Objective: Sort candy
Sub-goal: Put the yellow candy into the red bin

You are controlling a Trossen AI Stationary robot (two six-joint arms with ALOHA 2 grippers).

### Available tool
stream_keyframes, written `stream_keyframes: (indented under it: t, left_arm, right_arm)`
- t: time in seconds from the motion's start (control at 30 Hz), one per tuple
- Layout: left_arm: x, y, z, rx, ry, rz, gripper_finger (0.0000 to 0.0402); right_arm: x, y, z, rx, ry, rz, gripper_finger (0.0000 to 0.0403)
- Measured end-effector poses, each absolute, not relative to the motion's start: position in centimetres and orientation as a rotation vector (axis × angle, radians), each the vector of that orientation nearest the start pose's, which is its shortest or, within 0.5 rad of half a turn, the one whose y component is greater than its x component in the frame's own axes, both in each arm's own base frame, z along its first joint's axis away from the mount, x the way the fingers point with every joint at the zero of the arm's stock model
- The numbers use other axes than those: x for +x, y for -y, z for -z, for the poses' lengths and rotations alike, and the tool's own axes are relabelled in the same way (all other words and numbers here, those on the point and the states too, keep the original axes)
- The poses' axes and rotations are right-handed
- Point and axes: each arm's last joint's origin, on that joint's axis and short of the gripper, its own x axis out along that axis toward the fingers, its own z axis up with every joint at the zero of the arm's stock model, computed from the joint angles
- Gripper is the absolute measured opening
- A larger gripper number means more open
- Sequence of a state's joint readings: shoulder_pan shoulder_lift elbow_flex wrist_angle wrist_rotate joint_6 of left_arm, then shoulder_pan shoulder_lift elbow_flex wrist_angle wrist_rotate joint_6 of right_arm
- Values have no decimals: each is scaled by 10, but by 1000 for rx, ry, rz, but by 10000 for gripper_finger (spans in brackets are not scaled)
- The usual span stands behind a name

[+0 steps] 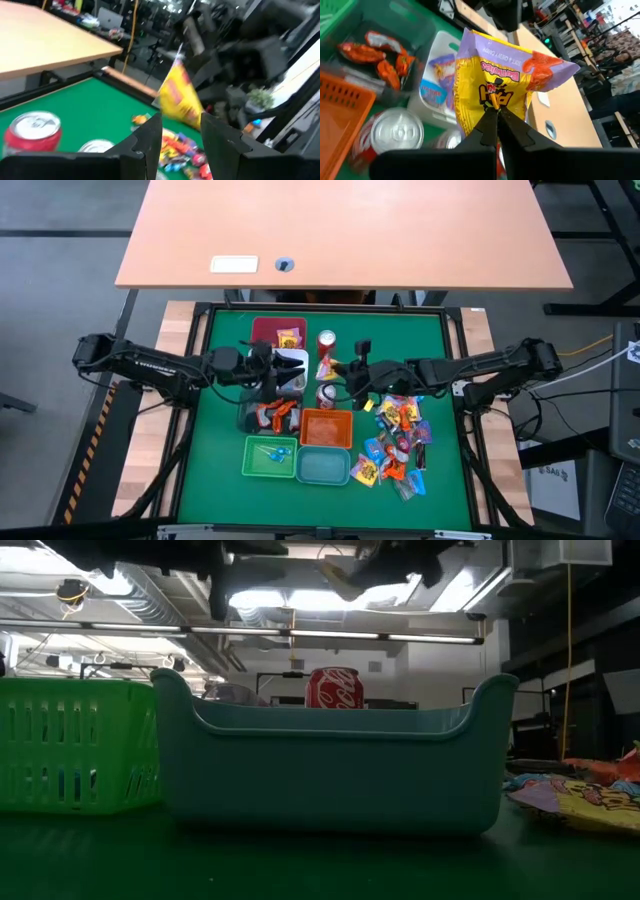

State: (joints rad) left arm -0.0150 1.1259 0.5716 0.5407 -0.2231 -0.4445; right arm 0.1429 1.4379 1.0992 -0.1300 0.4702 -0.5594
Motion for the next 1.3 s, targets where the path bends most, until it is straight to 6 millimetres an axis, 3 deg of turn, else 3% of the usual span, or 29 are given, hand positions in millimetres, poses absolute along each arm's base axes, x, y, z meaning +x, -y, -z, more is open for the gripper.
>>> stream_keyframes:
  t: [0.37,0.73,1.07,1.3]
  left_arm:
    - [242,3,-264,-444,62,-259,124]
    - [242,2,-264,-442,60,-283,124]
    - [242,3,-261,-434,30,-280,123]
    - [241,2,-258,-416,-4,-292,70]
  right_arm:
    - [348,-24,-277,-679,-471,217,5]
    - [358,-25,-278,-700,-373,210,5]
    - [362,-14,-279,-687,-349,235,5]
    - [362,-15,-279,-685,-344,219,5]
